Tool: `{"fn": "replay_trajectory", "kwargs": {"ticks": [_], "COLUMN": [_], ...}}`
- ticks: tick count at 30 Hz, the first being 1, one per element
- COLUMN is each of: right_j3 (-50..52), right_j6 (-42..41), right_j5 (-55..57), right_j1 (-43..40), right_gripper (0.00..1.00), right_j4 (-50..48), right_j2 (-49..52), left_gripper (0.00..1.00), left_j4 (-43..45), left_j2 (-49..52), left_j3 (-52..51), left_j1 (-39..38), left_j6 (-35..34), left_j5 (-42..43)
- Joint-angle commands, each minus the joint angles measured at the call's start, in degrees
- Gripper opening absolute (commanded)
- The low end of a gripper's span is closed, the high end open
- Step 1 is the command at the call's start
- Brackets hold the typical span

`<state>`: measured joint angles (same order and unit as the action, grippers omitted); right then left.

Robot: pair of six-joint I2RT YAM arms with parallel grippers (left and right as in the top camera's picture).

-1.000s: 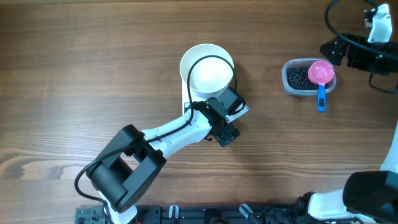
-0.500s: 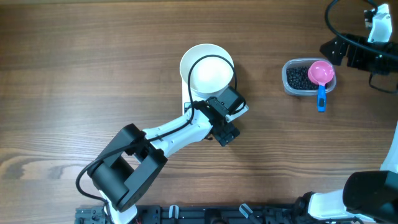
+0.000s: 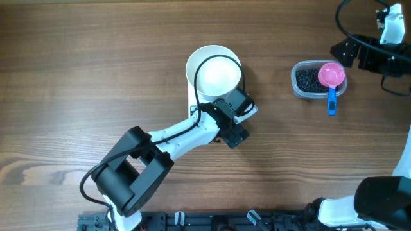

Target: Scoop item into bowl and weigh 150g on scale

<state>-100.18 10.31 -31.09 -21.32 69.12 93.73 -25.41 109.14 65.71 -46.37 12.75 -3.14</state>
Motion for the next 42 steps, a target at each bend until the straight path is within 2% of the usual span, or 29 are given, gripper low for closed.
{"fn": "replay_trajectory", "kwargs": {"ticks": [1,8,12,18,23,26,34,39,42], "right_j3": [0.39,0.39,0.39,0.39,0.39,0.39,0.39,0.39,0.39], "right_j6": [-0.39,-0.39,-0.39,-0.42,-0.39,-0.39,-0.39,-0.39,-0.39], "right_j5": [-0.68,-0.68,-0.68,-0.68,-0.68,-0.68,-0.68,-0.68,-0.68], "right_j1": [0.09,0.09,0.09,0.09,0.09,0.09,0.09,0.09,0.09], "right_gripper": [1.00,1.00,1.00,1.00,1.00,1.00,1.00,1.00,1.00], "right_j4": [-0.09,-0.11,-0.09,-0.09,-0.09,-0.09,-0.09,-0.11,-0.11], "right_j2": [0.57,0.57,0.57,0.57,0.57,0.57,0.57,0.57,0.57], "left_gripper": [1.00,1.00,1.00,1.00,1.00,1.00,1.00,1.00,1.00], "left_j4": [0.42,-0.61,-3.65,-6.23,-9.05,-10.10,-12.85,-13.42,-13.44], "left_j2": [4.59,-4.20,-11.63,-23.30,-32.65,-35.26,-35.95,-35.95,-35.78], "left_j3": [-2.27,-1.75,-1.42,-1.42,-1.42,-1.42,-1.42,-1.42,-1.44], "left_j1": [1.53,1.46,1.49,2.14,10.84,17.16,30.36,34.56,35.43], "left_j6": [-1.18,-3.15,-3.74,-9.57,-19.47,-22.32,-25.68,-25.64,-25.62], "left_j5": [3.50,3.93,10.73,12.02,12.09,12.22,12.28,12.26,8.68]}}
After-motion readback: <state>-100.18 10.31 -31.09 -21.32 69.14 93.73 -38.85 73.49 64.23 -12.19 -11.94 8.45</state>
